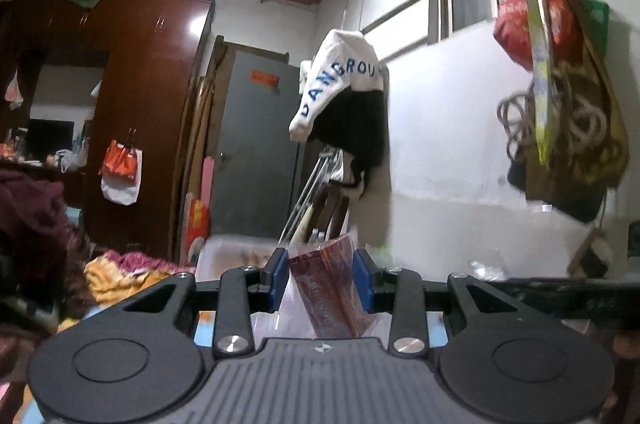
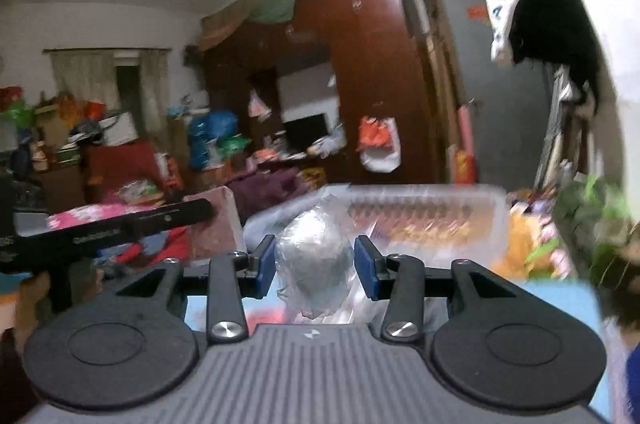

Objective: Organize objects
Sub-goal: 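Lift both held items over the basket and drop them in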

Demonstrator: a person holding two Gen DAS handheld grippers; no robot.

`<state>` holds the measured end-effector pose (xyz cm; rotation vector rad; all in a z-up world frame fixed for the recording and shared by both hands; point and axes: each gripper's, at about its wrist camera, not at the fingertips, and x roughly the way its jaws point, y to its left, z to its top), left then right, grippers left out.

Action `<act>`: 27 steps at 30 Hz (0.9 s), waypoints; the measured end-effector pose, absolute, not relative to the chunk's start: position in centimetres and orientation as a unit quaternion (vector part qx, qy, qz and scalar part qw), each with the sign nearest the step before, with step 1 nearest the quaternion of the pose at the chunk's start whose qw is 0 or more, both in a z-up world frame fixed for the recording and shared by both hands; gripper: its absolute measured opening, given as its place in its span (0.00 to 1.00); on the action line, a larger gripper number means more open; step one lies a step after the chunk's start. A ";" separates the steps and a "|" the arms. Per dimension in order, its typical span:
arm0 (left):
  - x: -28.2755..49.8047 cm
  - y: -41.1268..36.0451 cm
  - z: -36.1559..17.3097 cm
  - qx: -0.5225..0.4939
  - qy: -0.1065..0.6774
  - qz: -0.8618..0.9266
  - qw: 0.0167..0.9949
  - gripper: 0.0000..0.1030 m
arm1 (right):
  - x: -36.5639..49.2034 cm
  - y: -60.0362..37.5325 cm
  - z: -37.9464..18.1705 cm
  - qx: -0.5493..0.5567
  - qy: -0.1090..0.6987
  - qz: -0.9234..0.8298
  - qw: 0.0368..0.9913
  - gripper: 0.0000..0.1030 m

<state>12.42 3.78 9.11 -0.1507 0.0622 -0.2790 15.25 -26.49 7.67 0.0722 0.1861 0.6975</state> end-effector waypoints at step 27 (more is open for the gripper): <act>14.7 7.4 3.0 0.036 0.194 -0.037 0.980 0.79 | 14.5 -24.5 -0.5 0.018 0.262 0.392 0.882 1.00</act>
